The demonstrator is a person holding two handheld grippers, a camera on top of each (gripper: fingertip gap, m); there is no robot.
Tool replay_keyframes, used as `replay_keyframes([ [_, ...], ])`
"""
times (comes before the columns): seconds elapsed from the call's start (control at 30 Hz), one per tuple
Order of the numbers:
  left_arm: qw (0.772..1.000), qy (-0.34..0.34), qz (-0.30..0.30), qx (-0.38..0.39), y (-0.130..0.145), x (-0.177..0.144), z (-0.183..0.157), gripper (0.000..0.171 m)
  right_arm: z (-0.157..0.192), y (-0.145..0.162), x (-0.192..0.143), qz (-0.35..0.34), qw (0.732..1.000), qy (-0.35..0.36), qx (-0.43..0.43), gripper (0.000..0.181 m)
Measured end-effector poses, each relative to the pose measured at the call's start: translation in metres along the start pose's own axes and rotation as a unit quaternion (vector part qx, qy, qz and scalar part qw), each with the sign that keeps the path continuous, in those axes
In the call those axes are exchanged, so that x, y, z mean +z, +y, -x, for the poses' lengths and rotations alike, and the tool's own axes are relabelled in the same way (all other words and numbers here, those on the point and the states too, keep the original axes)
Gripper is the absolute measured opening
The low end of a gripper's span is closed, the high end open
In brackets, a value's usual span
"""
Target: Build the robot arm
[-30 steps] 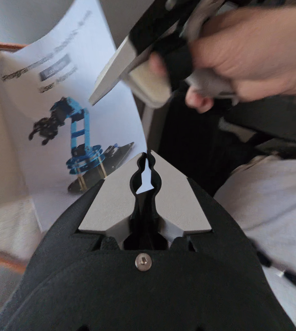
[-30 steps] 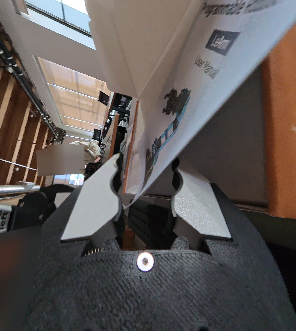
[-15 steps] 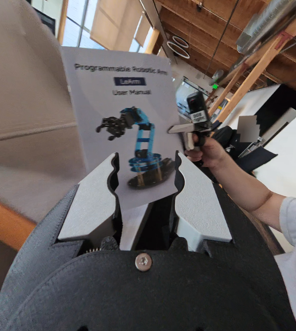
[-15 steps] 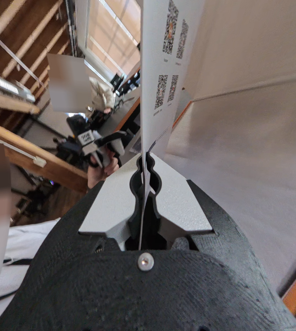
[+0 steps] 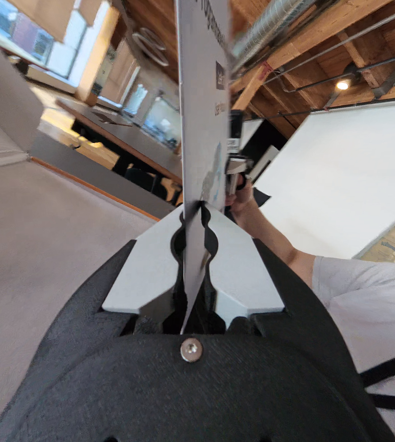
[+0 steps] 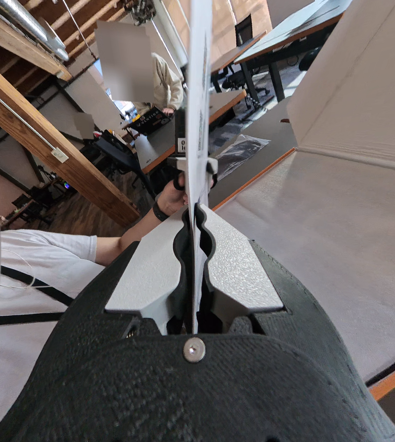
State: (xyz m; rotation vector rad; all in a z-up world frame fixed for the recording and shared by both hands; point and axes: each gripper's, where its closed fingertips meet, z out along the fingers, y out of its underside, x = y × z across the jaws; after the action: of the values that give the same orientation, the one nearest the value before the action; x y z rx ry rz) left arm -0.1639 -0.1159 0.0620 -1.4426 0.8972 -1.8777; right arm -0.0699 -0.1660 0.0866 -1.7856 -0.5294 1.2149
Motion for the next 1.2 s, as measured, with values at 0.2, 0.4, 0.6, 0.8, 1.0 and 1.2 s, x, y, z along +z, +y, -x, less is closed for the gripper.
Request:
replay_keyframes([
  [0.2,0.998,0.035,0.047,-0.003,-0.008,0.045,-0.021,0.000,-0.007,-0.002,-0.046,-0.100,0.993,-0.007,0.061,0.000],
  [0.4,0.986,0.037,0.162,-0.008,0.000,0.151,-0.032,0.001,-0.016,0.002,-0.151,-0.215,0.969,-0.001,0.120,0.000],
  [0.6,0.959,0.027,0.263,-0.100,0.010,0.259,0.009,0.000,-0.074,0.000,-0.247,-0.297,0.941,-0.007,0.163,0.000],
  [0.8,0.940,-0.027,0.330,-0.081,0.014,0.333,0.074,0.000,-0.157,0.004,-0.300,-0.278,0.943,0.019,0.182,0.000],
  [1.0,0.931,-0.031,0.354,-0.086,0.040,0.404,0.085,0.000,-0.179,0.025,-0.366,-0.286,0.937,0.059,0.189,0.000],
  [1.2,0.928,-0.020,0.355,-0.114,0.094,0.473,0.049,0.000,-0.152,0.066,-0.449,-0.291,0.925,0.109,0.220,0.000],
])
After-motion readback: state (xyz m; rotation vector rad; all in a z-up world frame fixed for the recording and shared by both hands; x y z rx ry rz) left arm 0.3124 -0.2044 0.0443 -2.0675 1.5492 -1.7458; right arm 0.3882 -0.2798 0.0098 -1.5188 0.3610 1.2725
